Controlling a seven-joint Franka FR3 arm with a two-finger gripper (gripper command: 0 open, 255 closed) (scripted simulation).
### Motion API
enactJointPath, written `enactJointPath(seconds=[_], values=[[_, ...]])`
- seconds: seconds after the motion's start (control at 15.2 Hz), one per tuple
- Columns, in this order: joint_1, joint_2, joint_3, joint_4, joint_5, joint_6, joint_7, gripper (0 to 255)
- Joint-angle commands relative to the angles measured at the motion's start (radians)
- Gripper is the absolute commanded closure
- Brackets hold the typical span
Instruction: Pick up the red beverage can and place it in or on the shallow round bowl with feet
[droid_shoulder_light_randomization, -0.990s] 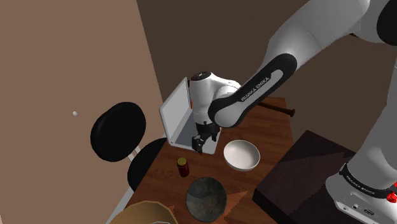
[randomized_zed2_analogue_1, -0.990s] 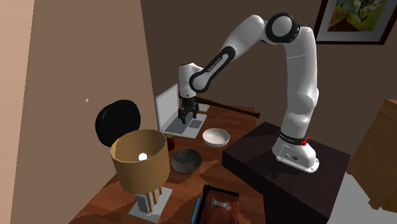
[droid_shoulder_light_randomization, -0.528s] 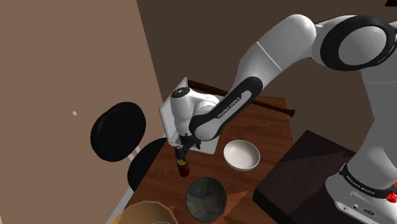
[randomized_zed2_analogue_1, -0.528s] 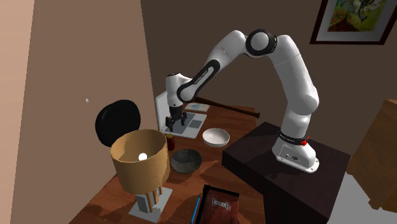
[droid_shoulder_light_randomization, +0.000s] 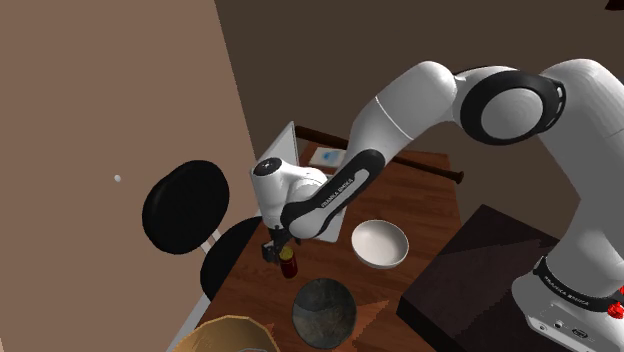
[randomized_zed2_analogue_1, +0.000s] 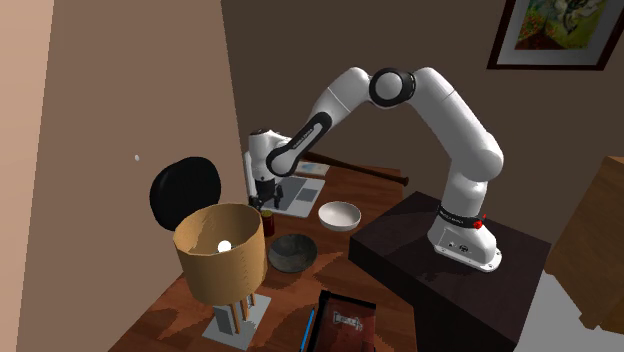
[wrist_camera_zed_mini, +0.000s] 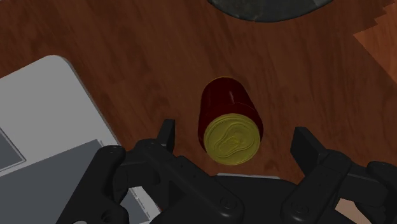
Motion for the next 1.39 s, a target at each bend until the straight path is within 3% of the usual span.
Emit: enactJointPath(seconds=[0.0, 0.66, 0.73, 1.32], values=[[0.005, 0.022, -0.006, 0.009, -0.005, 0.014, 0.003, 0], [0.01, 0.048, -0.012, 0.017, -0.012, 0.032, 0.007, 0], [0.01, 0.048, -0.012, 0.017, -0.012, 0.032, 0.007, 255], [0.01, 0.049, -0.012, 0.017, -0.012, 0.032, 0.007, 255]])
